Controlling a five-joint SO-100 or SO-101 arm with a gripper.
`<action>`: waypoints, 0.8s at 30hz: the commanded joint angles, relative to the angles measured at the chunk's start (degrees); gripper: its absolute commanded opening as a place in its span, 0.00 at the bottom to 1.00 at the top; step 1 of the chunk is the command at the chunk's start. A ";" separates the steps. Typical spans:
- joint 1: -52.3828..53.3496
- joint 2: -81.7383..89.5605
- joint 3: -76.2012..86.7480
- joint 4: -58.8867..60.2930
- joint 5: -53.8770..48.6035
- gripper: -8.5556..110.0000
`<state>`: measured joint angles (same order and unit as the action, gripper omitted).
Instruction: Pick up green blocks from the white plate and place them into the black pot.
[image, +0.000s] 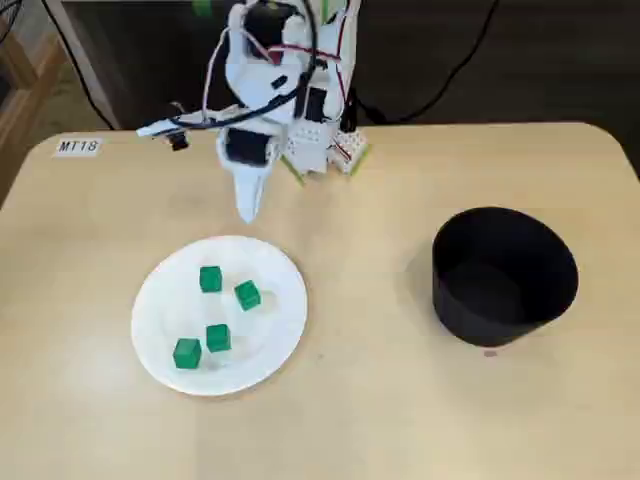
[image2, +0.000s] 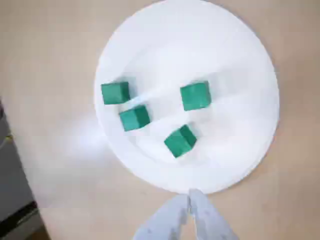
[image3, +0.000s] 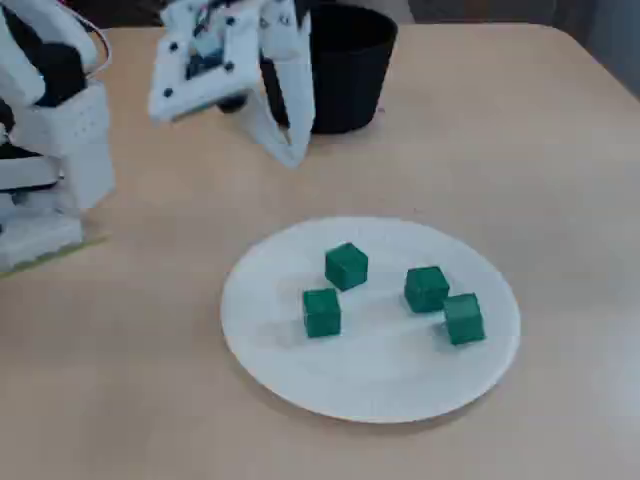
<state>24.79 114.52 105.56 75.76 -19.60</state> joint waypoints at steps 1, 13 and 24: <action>-0.18 -14.94 -16.79 5.54 -3.25 0.05; 0.70 -42.01 -43.42 9.14 -5.27 0.17; 1.85 -54.67 -54.76 10.55 -3.60 0.33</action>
<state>26.28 61.88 57.66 85.25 -23.64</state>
